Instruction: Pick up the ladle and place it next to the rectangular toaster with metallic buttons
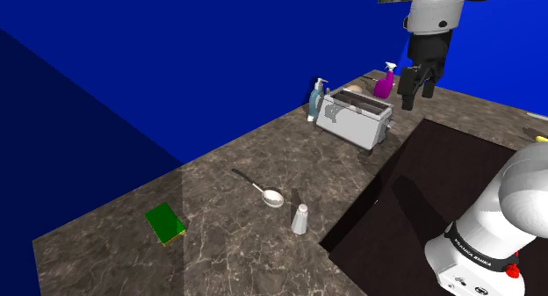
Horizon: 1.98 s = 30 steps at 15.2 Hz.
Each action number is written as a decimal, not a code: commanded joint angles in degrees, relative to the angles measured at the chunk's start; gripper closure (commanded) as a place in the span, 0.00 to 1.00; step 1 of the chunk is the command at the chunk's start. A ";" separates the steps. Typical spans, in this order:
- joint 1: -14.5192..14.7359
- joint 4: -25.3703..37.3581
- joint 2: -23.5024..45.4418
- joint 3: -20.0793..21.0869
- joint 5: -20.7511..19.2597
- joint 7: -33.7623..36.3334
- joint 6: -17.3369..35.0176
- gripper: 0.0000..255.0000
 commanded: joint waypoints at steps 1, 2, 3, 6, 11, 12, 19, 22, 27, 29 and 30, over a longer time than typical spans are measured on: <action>0.00 0.00 0.00 0.00 0.00 0.00 0.00 0.00; 0.24 -0.87 0.95 0.24 0.47 0.27 2.06 0.00; 0.48 -1.66 1.99 0.49 0.93 0.52 4.13 0.00; 1.22 -3.57 5.56 1.28 2.25 1.19 10.38 0.00; 2.50 -5.16 12.99 2.67 4.20 2.09 20.74 0.00; 2.75 -5.23 14.68 2.96 4.55 2.24 22.77 0.00; 4.36 -3.41 27.81 5.03 6.46 3.17 36.09 0.00; 4.99 -1.43 33.94 5.89 6.90 3.57 41.11 0.00; 6.06 3.39 44.42 7.16 6.98 4.36 48.27 0.00; 6.54 5.82 48.64 7.57 6.79 4.73 50.66 0.00; 6.79 7.14 50.75 7.75 6.65 4.92 51.74 0.00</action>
